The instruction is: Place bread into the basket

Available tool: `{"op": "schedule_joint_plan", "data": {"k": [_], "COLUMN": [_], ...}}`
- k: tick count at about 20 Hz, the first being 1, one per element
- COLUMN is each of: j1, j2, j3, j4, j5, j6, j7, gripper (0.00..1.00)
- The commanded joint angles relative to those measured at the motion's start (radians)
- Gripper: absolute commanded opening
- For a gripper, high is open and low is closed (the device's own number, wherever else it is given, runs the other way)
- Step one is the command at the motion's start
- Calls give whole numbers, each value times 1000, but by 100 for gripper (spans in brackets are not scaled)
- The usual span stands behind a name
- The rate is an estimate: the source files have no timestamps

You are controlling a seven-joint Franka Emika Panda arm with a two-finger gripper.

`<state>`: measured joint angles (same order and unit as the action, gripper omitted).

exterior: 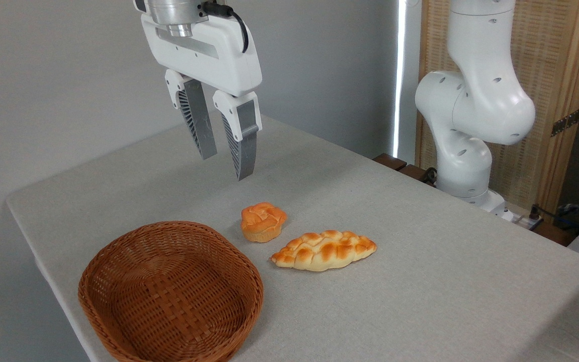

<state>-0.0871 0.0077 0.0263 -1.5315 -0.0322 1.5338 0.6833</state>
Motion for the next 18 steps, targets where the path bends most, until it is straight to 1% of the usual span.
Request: {"op": "schedule_joint_plan", "data": {"k": [1, 13, 18], "j1": [-6, -6, -10], "j2": [3, 3, -17], "j3": [8, 6, 4], "j4": [-2, -2, -47], "j5": [-15, -15, -15], "j6": [2, 2, 8], "j7": [-1, -1, 1], "gripper": [100, 100, 100]}}
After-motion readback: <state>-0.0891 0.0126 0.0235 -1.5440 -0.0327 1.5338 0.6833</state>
